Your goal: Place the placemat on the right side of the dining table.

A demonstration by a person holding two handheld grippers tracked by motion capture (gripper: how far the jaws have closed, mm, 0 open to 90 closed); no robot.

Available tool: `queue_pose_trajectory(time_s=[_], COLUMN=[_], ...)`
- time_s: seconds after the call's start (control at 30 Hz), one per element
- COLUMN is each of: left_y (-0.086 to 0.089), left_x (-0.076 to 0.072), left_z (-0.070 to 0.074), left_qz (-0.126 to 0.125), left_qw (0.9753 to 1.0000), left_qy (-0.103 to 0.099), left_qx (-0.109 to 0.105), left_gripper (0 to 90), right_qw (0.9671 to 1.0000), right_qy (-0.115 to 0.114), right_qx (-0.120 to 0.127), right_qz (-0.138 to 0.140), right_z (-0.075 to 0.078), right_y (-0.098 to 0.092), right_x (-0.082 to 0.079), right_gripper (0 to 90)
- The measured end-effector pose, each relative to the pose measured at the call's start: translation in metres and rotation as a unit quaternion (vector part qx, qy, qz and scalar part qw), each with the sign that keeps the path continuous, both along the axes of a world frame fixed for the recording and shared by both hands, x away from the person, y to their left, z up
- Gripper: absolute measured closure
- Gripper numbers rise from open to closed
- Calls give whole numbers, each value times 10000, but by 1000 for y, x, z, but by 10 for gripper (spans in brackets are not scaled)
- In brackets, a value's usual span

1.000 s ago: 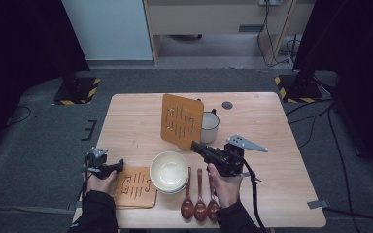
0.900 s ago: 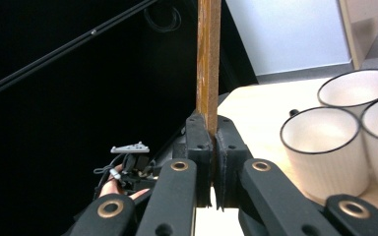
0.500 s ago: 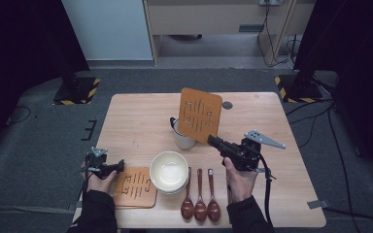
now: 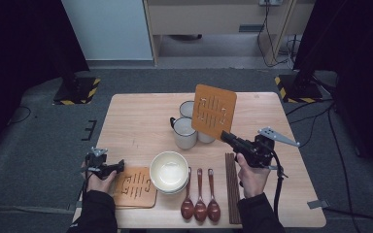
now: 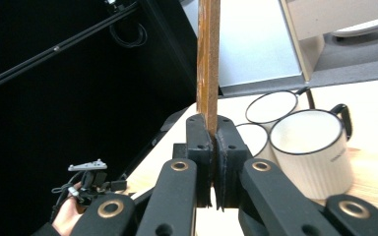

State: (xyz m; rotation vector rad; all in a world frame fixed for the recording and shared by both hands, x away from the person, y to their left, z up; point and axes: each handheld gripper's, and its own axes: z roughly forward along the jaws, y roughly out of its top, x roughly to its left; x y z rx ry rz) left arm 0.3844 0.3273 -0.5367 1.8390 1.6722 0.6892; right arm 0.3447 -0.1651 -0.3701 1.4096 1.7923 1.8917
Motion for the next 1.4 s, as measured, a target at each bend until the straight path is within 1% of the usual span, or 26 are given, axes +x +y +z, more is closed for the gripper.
queue_pose_trajectory(time_s=[0.27, 0.3, 0.4, 0.5, 0.53, 0.57, 0.67, 0.97, 1.03, 1.23, 1.4], left_y=[0, 0, 0, 0, 0, 0, 0, 0, 0, 0, 0], left_x=[0, 0, 0, 0, 0, 0, 0, 0, 0, 0, 0], left_z=[0, 0, 0, 0, 0, 0, 0, 0, 0, 0, 0], left_qz=[-1, -1, -1, -1, -1, -1, -1, 19, 15, 19, 19], left_qw=[10000, 10000, 10000, 10000, 10000, 10000, 10000, 10000, 10000, 10000, 10000], left_qy=[0, 1, 0, 0, 0, 0, 0, 14, 15, 19, 18], left_qx=[1, 1, 2, 0, 1, 1, 1, 3, 1, 6, 6], left_gripper=[6, 6, 6, 6, 6, 5, 6, 0, 0, 0, 0], right_qw=[9999, 9998, 9997, 9995, 9995, 9993, 9991, 9979, 9974, 9968, 9961], right_qy=[8, 9, 31, 44, 44, 59, 70, 175, 231, 273, 320], right_qx=[-88, -70, -77, -148, -148, -108, -122, -182, -189, -196, -267], right_qz=[-146, -178, -219, -291, -291, -357, -398, -597, -655, -719, -776], right_z=[0, -1, -3, -5, -5, -6, -8, -18, -20, -22, -26], right_y=[-16, -21, -26, -35, -35, -40, -45, -67, -73, -79, -85], right_x=[0, 0, 0, 0, 0, 0, -1, -2, -2, -2, -2], right_gripper=[871, 871, 871, 871, 871, 872, 872, 872, 871, 872, 872])
